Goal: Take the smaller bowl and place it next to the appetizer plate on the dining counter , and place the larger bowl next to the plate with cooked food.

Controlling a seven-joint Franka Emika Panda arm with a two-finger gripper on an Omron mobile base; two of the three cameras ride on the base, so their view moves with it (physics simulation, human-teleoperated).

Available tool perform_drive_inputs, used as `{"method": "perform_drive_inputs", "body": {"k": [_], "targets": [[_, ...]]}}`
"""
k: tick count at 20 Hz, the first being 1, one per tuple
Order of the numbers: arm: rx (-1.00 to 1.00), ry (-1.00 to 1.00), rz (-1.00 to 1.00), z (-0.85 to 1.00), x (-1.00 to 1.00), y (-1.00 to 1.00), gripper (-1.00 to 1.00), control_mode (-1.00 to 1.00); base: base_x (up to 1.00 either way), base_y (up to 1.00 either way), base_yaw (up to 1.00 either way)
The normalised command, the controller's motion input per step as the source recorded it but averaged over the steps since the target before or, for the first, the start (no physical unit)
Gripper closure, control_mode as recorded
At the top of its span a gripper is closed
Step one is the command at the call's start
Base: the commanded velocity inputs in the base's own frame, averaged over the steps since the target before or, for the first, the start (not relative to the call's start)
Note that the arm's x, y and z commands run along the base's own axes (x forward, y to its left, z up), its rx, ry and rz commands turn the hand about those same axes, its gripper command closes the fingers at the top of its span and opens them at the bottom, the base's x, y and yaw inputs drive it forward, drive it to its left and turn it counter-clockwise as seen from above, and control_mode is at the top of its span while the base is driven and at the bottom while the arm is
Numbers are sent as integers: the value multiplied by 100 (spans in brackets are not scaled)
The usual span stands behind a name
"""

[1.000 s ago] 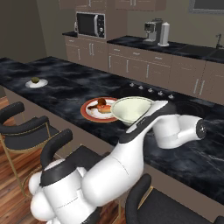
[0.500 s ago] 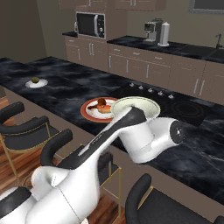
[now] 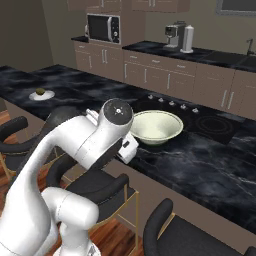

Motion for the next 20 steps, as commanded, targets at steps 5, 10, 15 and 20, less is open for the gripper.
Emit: {"method": "perform_drive_inputs", "body": {"k": [5, 10, 15, 20], "targets": [[-30, 5, 5, 13, -13, 51, -100, -100, 0, 0, 0], [-16, -3, 3, 31, -40, 32, -100, -100, 0, 0, 0], [-9, -8, 6, 64, -74, 15, -100, -100, 0, 0, 0], [-21, -6, 3, 61, -73, 50, -100, -100, 0, 0, 0]]}}
